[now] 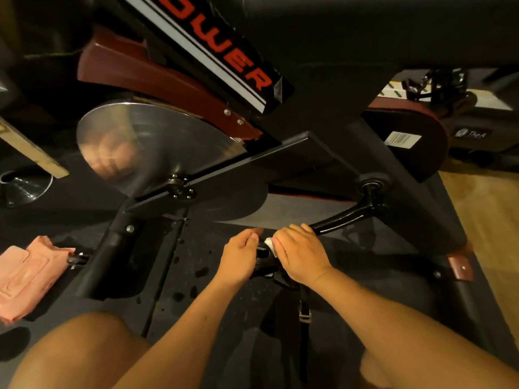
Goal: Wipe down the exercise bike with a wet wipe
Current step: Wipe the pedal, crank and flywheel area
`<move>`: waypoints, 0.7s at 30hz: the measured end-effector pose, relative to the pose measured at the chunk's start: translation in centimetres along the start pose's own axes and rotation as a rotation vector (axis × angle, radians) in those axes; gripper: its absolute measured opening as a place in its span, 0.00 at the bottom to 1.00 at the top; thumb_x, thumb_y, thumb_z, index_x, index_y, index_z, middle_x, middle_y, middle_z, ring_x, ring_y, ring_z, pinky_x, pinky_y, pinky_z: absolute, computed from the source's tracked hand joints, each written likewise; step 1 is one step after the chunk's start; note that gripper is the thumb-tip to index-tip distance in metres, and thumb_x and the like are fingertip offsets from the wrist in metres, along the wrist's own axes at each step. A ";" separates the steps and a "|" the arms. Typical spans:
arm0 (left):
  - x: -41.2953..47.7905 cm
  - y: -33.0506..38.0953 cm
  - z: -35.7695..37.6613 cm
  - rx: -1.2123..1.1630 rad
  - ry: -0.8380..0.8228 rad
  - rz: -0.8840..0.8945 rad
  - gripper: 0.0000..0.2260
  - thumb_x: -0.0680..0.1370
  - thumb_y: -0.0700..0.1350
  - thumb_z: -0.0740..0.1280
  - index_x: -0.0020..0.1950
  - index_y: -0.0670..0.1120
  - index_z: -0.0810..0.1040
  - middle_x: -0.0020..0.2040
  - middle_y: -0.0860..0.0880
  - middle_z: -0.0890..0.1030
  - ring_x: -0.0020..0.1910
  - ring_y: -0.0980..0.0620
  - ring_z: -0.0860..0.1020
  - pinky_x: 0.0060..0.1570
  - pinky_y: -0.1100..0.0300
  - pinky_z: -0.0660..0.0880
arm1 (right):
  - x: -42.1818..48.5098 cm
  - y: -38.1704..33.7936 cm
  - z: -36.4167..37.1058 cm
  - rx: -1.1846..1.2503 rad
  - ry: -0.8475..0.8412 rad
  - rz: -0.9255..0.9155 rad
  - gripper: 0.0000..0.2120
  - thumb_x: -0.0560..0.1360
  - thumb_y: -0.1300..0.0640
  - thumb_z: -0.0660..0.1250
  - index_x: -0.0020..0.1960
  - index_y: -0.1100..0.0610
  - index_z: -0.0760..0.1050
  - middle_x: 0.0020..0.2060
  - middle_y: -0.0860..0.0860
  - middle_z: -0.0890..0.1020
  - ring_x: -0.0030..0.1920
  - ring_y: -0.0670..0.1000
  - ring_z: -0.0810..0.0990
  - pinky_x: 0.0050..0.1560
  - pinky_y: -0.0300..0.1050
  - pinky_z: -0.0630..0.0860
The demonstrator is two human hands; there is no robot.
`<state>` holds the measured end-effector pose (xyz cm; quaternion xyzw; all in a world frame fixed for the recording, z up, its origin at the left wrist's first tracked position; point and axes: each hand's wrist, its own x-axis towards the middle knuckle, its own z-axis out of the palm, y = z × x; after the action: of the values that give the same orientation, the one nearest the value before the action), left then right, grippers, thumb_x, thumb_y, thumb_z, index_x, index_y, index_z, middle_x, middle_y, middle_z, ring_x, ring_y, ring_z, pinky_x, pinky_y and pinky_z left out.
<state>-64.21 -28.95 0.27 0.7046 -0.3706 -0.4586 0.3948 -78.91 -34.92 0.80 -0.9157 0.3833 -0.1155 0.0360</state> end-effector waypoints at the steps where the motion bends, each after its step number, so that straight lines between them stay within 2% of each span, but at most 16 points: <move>1: 0.0 0.1 0.1 0.032 -0.002 -0.009 0.15 0.84 0.44 0.56 0.67 0.47 0.77 0.64 0.46 0.79 0.63 0.48 0.77 0.66 0.48 0.72 | 0.2 0.0 0.0 -0.020 -0.027 -0.011 0.15 0.78 0.51 0.51 0.39 0.52 0.73 0.35 0.48 0.78 0.38 0.52 0.77 0.44 0.48 0.73; 3: 0.0 0.7 0.1 0.104 0.011 -0.002 0.15 0.83 0.41 0.57 0.68 0.45 0.76 0.66 0.45 0.78 0.64 0.48 0.75 0.67 0.53 0.71 | 0.2 -0.2 -0.3 -0.043 -0.058 -0.038 0.10 0.77 0.53 0.58 0.39 0.52 0.73 0.35 0.50 0.78 0.39 0.54 0.78 0.44 0.49 0.73; 5: 0.0 2.0 -0.3 0.117 0.052 0.051 0.15 0.82 0.40 0.61 0.68 0.46 0.76 0.65 0.47 0.78 0.64 0.50 0.76 0.65 0.56 0.71 | 0.1 -1.1 -1.1 0.067 -0.021 0.029 0.09 0.79 0.57 0.61 0.40 0.54 0.73 0.36 0.51 0.78 0.40 0.55 0.78 0.43 0.50 0.72; 7: 0.1 4.4 -0.8 0.079 0.038 0.127 0.13 0.82 0.43 0.62 0.65 0.46 0.79 0.61 0.48 0.81 0.61 0.52 0.78 0.64 0.56 0.72 | 0.5 -2.3 -2.7 0.470 0.151 0.359 0.09 0.81 0.56 0.59 0.44 0.55 0.74 0.38 0.50 0.78 0.40 0.51 0.77 0.41 0.47 0.73; 9: 0.0 7.2 -1.3 -0.054 -0.077 0.143 0.12 0.82 0.46 0.60 0.59 0.47 0.82 0.55 0.48 0.84 0.56 0.50 0.81 0.61 0.51 0.76 | 1.7 -3.0 -4.5 0.829 0.321 0.696 0.08 0.81 0.52 0.59 0.50 0.53 0.75 0.42 0.48 0.79 0.44 0.48 0.78 0.44 0.44 0.76; 11: -0.3 9.6 -1.6 -0.128 -0.175 0.136 0.12 0.83 0.47 0.59 0.58 0.48 0.81 0.54 0.48 0.84 0.55 0.50 0.82 0.57 0.52 0.78 | 2.8 -2.6 -6.1 1.044 0.480 0.913 0.03 0.79 0.53 0.65 0.52 0.49 0.73 0.46 0.47 0.79 0.47 0.48 0.79 0.45 0.46 0.79; 12: -0.2 10.5 -1.9 -0.105 -0.169 0.147 0.11 0.83 0.46 0.59 0.58 0.50 0.80 0.55 0.49 0.83 0.56 0.52 0.81 0.58 0.53 0.78 | 2.9 -2.2 -7.2 1.131 0.591 0.985 0.05 0.77 0.56 0.67 0.51 0.48 0.72 0.47 0.47 0.78 0.46 0.47 0.80 0.44 0.44 0.80; 14: 0.4 11.5 -2.9 -0.102 -0.111 0.164 0.10 0.83 0.47 0.60 0.60 0.51 0.78 0.58 0.52 0.81 0.59 0.53 0.79 0.60 0.53 0.77 | 2.6 -0.7 -9.2 1.096 0.824 1.031 0.11 0.75 0.60 0.70 0.46 0.47 0.69 0.45 0.46 0.77 0.45 0.45 0.79 0.43 0.41 0.80; 16: 1.3 12.0 -4.2 -0.109 -0.058 0.156 0.11 0.84 0.48 0.59 0.62 0.49 0.77 0.58 0.52 0.81 0.59 0.54 0.78 0.62 0.52 0.75 | 1.9 1.2 -10.5 0.894 0.926 1.017 0.14 0.74 0.62 0.71 0.44 0.47 0.69 0.42 0.44 0.77 0.45 0.45 0.80 0.46 0.41 0.80; 18: 2.0 11.8 -5.5 -0.081 -0.036 0.130 0.13 0.84 0.50 0.57 0.61 0.49 0.78 0.57 0.51 0.81 0.58 0.53 0.78 0.64 0.49 0.74 | 1.9 2.4 -10.8 0.762 0.876 1.004 0.10 0.73 0.61 0.72 0.45 0.49 0.72 0.41 0.42 0.77 0.47 0.47 0.80 0.47 0.41 0.78; 20: 2.6 11.4 -6.3 -0.099 -0.034 0.103 0.15 0.85 0.52 0.55 0.59 0.48 0.78 0.57 0.49 0.82 0.57 0.51 0.79 0.63 0.47 0.74 | 2.6 2.1 -10.1 0.682 0.755 0.965 0.04 0.74 0.58 0.71 0.48 0.51 0.79 0.42 0.44 0.80 0.47 0.46 0.79 0.47 0.37 0.74; 21: 2.8 11.3 -6.5 -0.119 -0.031 0.095 0.16 0.85 0.52 0.54 0.59 0.47 0.78 0.57 0.48 0.82 0.57 0.50 0.79 0.63 0.47 0.74 | 3.3 1.5 -9.5 0.692 0.709 0.950 0.04 0.74 0.56 0.70 0.49 0.52 0.81 0.43 0.45 0.81 0.46 0.45 0.79 0.46 0.35 0.72</move>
<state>-59.05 -34.63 11.12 0.6543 -0.3818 -0.4716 0.4513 -80.00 -38.12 10.35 -0.4908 0.6731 -0.4957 0.2457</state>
